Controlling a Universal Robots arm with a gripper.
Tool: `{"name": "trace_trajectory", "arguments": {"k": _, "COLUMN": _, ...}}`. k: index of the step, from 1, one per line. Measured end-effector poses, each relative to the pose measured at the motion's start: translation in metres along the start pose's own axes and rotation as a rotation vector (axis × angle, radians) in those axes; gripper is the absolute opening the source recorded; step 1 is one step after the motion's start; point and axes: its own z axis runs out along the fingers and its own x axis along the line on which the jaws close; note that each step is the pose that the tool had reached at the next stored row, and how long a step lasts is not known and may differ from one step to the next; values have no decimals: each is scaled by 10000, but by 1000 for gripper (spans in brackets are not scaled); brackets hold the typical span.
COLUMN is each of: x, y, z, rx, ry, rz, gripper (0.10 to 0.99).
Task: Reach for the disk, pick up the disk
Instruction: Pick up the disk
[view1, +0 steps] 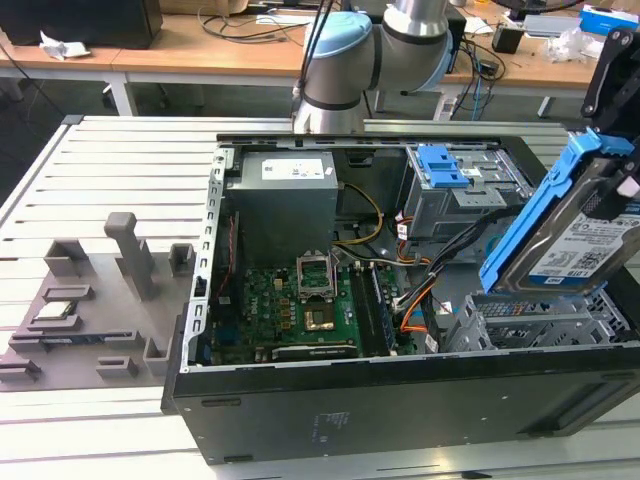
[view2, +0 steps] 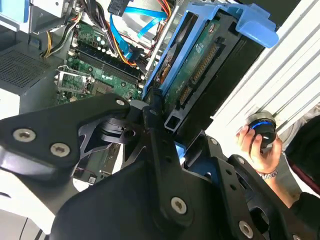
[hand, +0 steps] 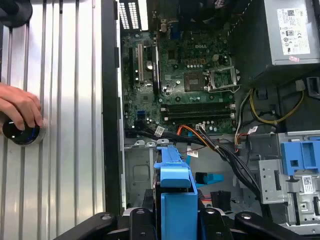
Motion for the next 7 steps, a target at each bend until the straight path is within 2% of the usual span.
{"name": "trace_trajectory", "arguments": {"k": 1, "x": -1, "y": -11, "z": 70, "rx": -19, "ry": 1, "rz": -2, "gripper": 365}}
{"name": "trace_trajectory", "arguments": {"k": 7, "x": -1, "y": -11, "z": 72, "rx": -19, "ry": 1, "rz": -3, "gripper": 365}}
